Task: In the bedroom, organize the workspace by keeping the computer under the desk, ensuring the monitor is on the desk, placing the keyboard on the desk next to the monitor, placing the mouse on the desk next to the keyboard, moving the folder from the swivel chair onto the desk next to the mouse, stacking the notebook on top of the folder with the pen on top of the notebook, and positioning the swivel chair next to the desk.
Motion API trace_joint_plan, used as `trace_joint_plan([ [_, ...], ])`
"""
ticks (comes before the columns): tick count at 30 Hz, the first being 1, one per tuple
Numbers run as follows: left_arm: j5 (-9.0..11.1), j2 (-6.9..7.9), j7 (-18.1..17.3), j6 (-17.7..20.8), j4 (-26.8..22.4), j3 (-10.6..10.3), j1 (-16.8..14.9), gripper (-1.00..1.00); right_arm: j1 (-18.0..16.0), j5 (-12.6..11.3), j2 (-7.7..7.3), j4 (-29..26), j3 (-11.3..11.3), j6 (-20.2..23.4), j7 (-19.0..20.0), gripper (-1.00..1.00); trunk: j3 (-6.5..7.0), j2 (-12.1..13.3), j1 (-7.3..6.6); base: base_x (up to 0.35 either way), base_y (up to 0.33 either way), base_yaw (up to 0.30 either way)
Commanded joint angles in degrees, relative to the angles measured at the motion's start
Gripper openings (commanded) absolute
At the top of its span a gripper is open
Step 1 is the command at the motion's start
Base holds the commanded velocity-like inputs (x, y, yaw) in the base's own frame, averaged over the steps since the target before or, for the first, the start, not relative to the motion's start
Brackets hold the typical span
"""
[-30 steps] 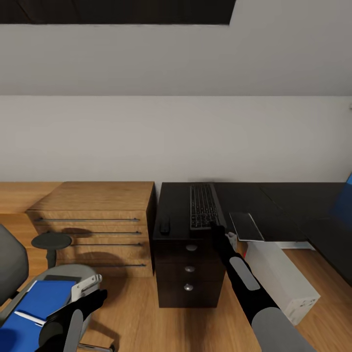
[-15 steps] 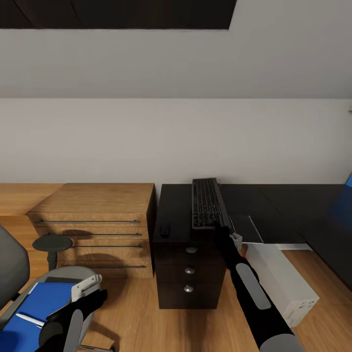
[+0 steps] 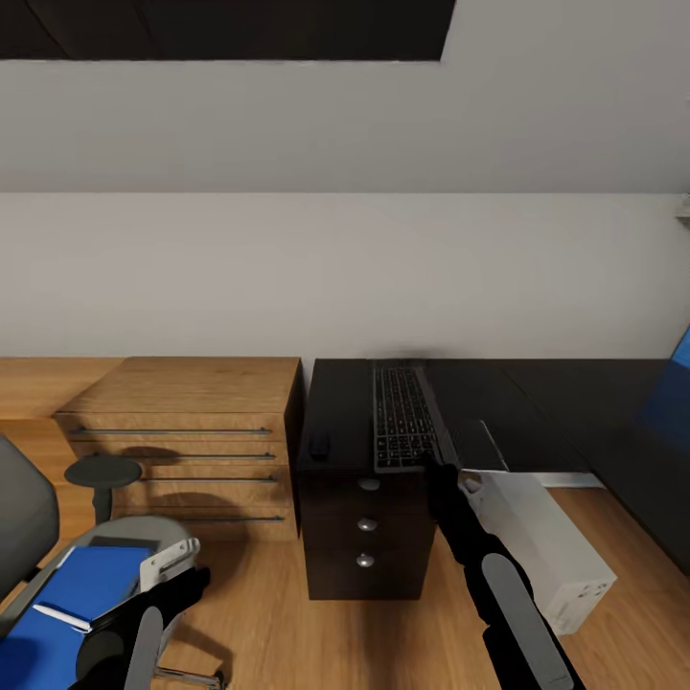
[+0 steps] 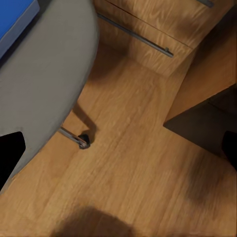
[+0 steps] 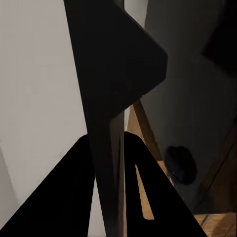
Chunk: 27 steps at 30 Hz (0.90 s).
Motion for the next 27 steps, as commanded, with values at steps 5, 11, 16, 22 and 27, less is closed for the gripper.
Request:
trace_joint_plan([
  [5,0.61,-0.04,0.44,0.21,-0.08,0.07,-0.04,1.0,0.2,-0.26,-0.18,-1.47,0.22,0.52,-1.64,-1.0,-0.05,-0.04,-0.03,-0.246,-0.195,0.0],
  [11,0.61,-0.04,0.39,0.21,-0.04,0.07,-0.04,1.0,0.35,-0.39,-2.41,-2.35,0.46,0.67,-1.78,-1.0,-0.05,-0.04,-0.03,-0.26,-0.206,0.0],
  [16,0.61,-0.04,0.46,0.2,0.01,0.05,-0.04,1.0,0.38,-0.31,-2.78,-3.01,0.53,0.6,-1.73,-1.0,-0.05,-0.04,-0.03,-0.263,-0.208,0.0],
  [22,0.61,-0.04,0.38,0.21,0.01,0.07,-0.04,1.0,0.38,-0.53,-2.54,-3.15,0.6,0.63,-1.78,-1.0,-0.05,-0.04,-0.03,-0.271,-0.202,0.0],
  [27,0.61,-0.04,0.38,0.16,0.01,0.07,-0.04,1.0,0.38,-0.63,-2.52,-3.17,0.63,0.69,-1.86,-1.0,-0.05,-0.04,-0.03,-0.289,-0.184,0.0],
])
